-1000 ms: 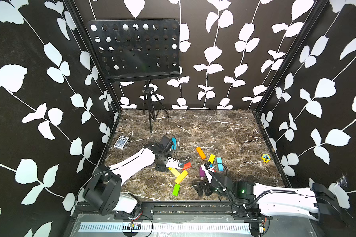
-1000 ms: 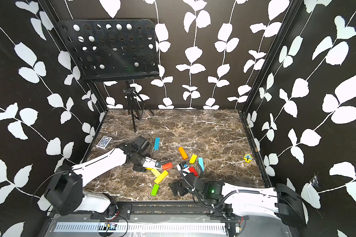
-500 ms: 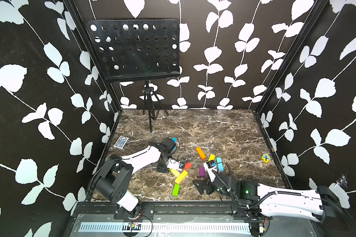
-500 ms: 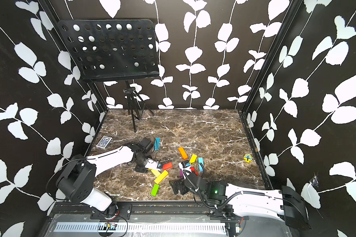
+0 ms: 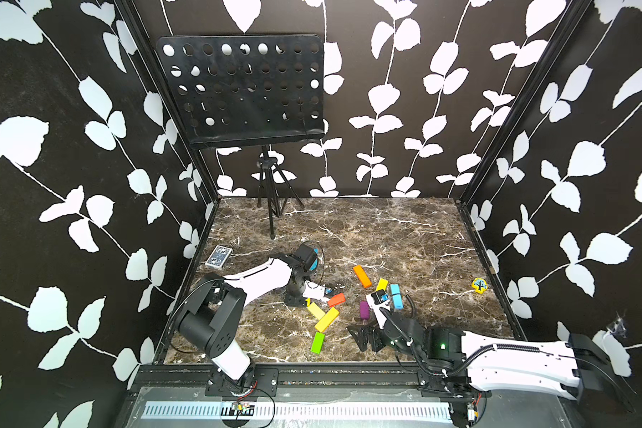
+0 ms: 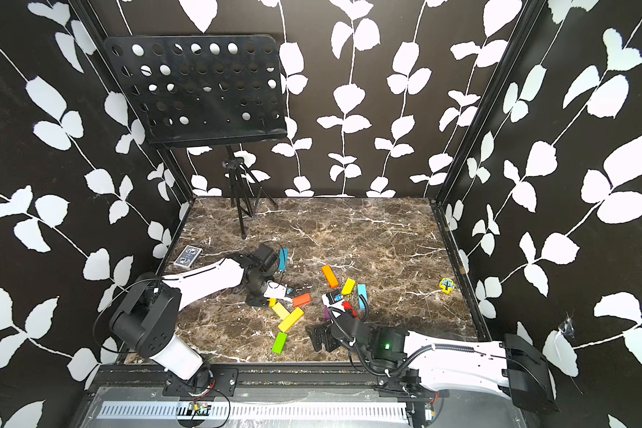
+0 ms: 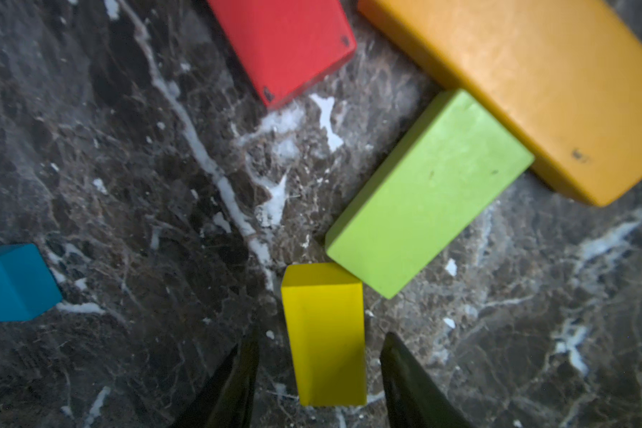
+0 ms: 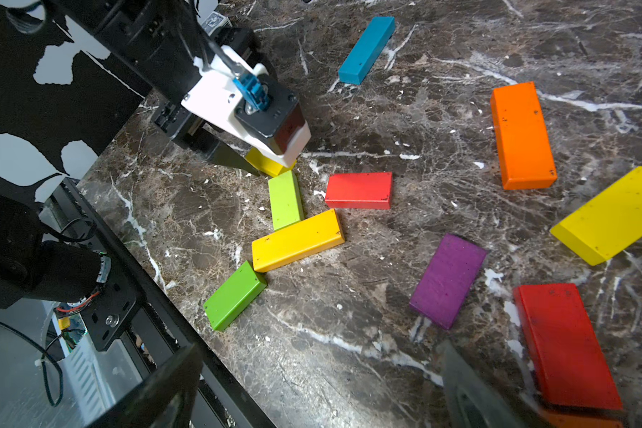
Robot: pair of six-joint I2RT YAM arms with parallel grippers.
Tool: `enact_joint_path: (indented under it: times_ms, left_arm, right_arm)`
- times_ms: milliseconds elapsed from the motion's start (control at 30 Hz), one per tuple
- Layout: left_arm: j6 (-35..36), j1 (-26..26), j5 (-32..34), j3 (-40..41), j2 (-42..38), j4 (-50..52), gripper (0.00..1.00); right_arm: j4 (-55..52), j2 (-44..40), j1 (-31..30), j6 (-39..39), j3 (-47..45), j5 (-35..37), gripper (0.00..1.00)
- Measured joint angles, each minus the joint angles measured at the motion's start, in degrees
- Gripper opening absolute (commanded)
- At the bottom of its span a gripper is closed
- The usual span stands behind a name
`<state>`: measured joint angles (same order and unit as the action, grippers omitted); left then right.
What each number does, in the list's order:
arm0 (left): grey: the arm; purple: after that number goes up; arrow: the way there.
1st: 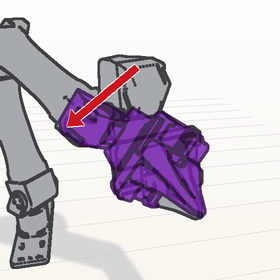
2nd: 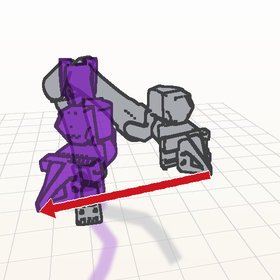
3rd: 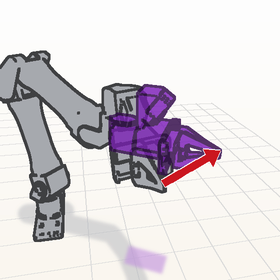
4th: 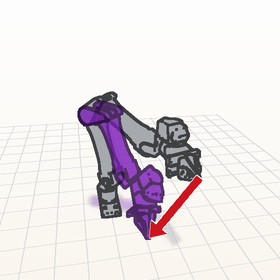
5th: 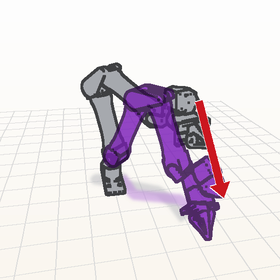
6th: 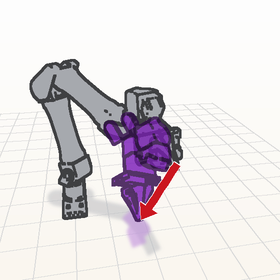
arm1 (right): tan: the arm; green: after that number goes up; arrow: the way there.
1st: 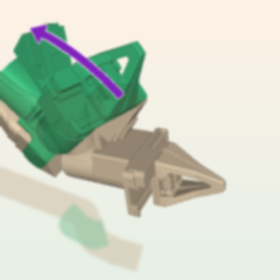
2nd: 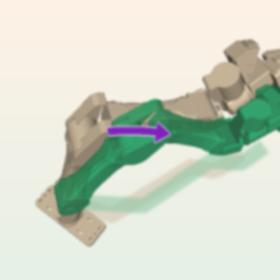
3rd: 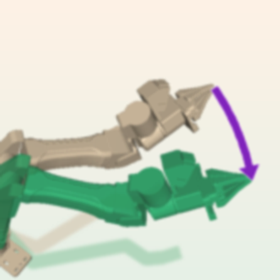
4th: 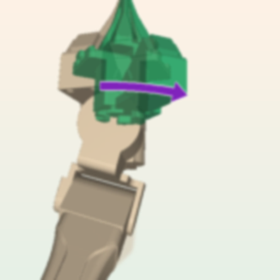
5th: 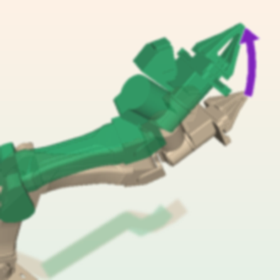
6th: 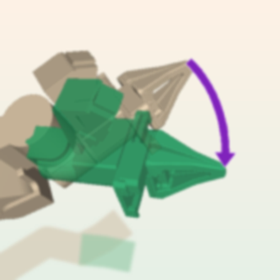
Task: Assemble the letter t with building blocks
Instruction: Pick up the building block from the center of the board, then assemble the building block at the center of the board.
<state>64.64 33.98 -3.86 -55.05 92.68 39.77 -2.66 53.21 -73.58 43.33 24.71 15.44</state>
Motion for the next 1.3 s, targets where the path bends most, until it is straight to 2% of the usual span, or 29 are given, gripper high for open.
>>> enact_joint_path:
  times_ms: [500,600,667,867,1033,1133,1300]
  left_arm:
    - [-1.25,-0.46,0.0,-0.48,2.8,0.92,0.53]
    - [-1.73,-0.74,-0.02,-1.31,3.37,1.31,0.48]
    - [-2.14,-0.9,-0.13,-2.16,3.82,1.7,0.41]
    - [-2.91,-1.57,-0.42,-3.32,4.94,2.4,0.28]
    - [-4.02,-1.86,-1.03,-3.85,5.22,2.8,0.25]
    - [-4.26,-2.29,-1.4,-4.04,4.81,3.1,0.26]
    - [-4.17,-3.39,-1.42,-7.02,1.62,5.38,0.29]
  right_arm:
    - [0.02,1.18,0.0,-0.09,0.0,-0.02,0.99]
    - [0.02,1.25,0.0,-0.13,0.0,-0.02,0.99]
    - [0.02,1.46,0.0,-0.17,0.0,-0.04,0.99]
    - [-0.79,2.21,0.0,-0.5,0.59,0.04,0.99]
    - [-4.92,3.85,0.31,-2.25,6.19,0.63,0.99]
    - [-6.29,3.93,2.36,-3.85,10.21,-0.2,0.99]
    - [-10.16,3.98,11.89,-6.8,16.7,-4.9,0.99]
